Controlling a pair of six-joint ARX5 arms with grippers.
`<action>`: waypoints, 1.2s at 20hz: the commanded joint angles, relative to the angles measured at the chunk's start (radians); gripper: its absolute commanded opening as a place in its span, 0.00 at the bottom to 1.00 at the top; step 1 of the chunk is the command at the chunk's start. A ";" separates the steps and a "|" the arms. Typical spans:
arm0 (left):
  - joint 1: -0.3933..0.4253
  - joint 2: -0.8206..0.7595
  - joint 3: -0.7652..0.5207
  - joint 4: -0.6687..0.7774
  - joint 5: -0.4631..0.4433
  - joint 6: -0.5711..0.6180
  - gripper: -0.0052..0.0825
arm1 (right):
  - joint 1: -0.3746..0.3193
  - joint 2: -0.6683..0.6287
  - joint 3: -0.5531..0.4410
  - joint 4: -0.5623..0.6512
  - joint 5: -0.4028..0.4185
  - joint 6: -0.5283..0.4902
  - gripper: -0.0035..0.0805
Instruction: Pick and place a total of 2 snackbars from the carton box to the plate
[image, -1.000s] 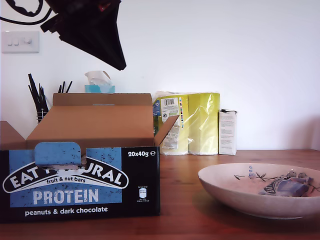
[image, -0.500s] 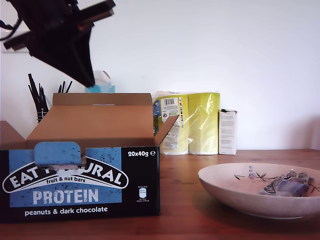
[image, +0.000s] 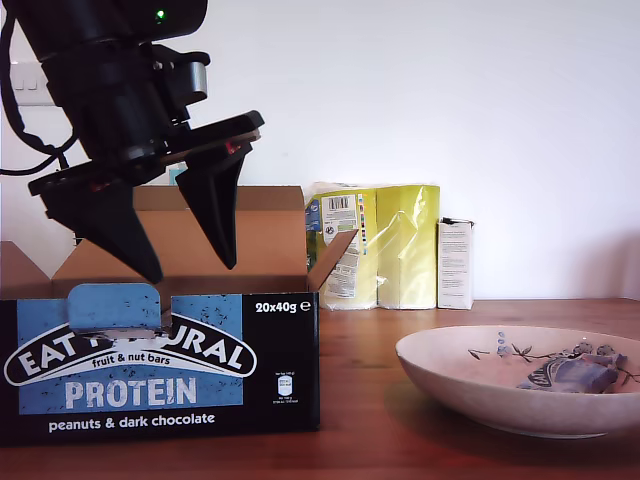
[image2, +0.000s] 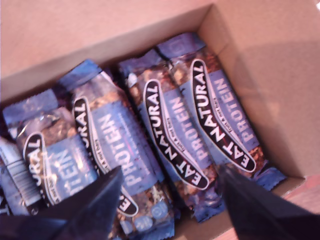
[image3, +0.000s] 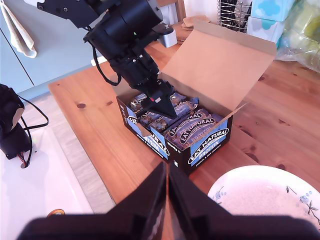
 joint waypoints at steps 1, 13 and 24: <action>0.008 0.032 0.008 -0.004 -0.016 -0.018 0.78 | 0.005 0.000 -0.018 0.011 -0.001 -0.001 0.03; 0.039 0.102 0.008 0.032 -0.018 -0.017 0.76 | 0.005 0.000 -0.018 0.011 0.000 -0.006 0.03; 0.039 0.173 0.008 0.044 0.010 -0.016 0.74 | 0.005 0.000 -0.018 0.011 0.000 -0.006 0.03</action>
